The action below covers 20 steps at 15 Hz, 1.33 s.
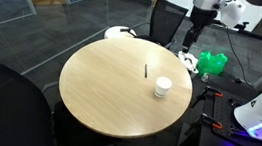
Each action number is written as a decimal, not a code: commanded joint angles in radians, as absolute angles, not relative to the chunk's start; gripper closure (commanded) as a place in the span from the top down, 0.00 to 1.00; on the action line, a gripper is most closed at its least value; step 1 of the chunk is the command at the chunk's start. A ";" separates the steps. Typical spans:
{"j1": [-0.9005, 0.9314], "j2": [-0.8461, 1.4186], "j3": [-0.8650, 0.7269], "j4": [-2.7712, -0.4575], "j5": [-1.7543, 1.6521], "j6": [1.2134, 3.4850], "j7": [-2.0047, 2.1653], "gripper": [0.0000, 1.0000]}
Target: Move the cup away from you then put the marker in the cup
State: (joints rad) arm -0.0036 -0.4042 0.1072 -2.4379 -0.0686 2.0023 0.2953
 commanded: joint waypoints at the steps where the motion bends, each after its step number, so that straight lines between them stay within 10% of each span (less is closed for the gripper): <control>1: -0.023 -0.299 0.074 -2.438 -0.095 2.113 0.254 1.00; 20: -0.051 -0.039 -0.031 -2.450 -0.081 2.263 0.136 1.00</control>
State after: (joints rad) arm -0.0545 -0.0393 -0.0278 -2.4507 -0.0813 2.2648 0.1359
